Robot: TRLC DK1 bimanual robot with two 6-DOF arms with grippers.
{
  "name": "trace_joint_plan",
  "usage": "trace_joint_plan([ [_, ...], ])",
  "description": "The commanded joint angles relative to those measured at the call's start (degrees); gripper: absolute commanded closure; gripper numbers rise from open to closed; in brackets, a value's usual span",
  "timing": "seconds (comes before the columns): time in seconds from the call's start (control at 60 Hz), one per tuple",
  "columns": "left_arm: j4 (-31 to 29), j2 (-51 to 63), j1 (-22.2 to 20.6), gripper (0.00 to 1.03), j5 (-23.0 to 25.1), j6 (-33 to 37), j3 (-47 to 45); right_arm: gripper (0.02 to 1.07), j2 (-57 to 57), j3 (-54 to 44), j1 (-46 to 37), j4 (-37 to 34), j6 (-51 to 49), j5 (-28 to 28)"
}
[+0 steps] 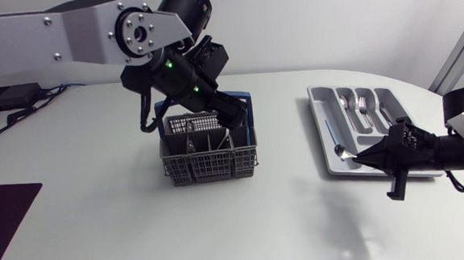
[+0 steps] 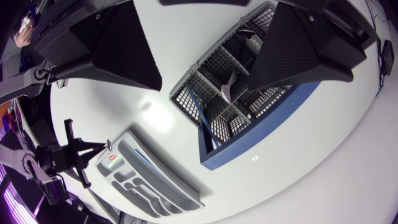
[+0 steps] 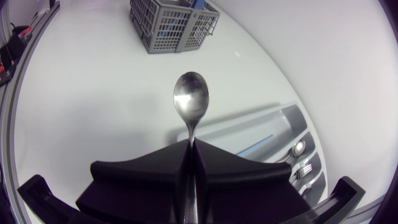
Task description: Unload the cutlery basket into the drawer organizer.
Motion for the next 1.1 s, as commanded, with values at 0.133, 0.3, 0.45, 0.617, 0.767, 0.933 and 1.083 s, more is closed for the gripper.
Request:
trace_joint_plan([
  [0.133, 2.3, 0.1, 0.4, 0.08, -0.7, 0.4, -2.9, 1.01, 14.3, 14.4, -9.3, -12.7, -19.0, -0.2],
  [0.3, 4.2, 1.4, 0.0, 0.08, -1.9, 0.2, -3.9, 1.01, 22.1, 21.2, -12.7, -16.0, -24.8, 2.5],
  [0.45, 5.8, 1.9, -0.3, 0.10, -3.8, 0.1, -4.8, 1.01, 26.5, 23.6, -13.9, -16.4, -26.5, 4.8],
  [0.617, 7.4, 2.8, -0.6, 0.14, -5.5, 0.1, -5.9, 0.94, 28.6, 22.8, -13.7, -15.1, -27.4, 7.9],
  [0.767, 8.5, 3.3, -0.7, 0.16, -6.4, 0.0, -6.6, 0.74, 28.2, 22.1, -13.8, -13.2, -27.2, 8.2],
  [0.933, 9.3, 3.7, -0.7, 0.17, -6.9, 0.0, -6.9, 0.53, 24.5, 21.0, -15.1, -13.1, -26.3, 7.7],
  [1.083, 11.2, 4.0, -0.7, 0.21, -7.2, -0.1, -7.9, 0.44, 19.4, 18.6, -15.5, -13.6, -24.2, 5.9],
])
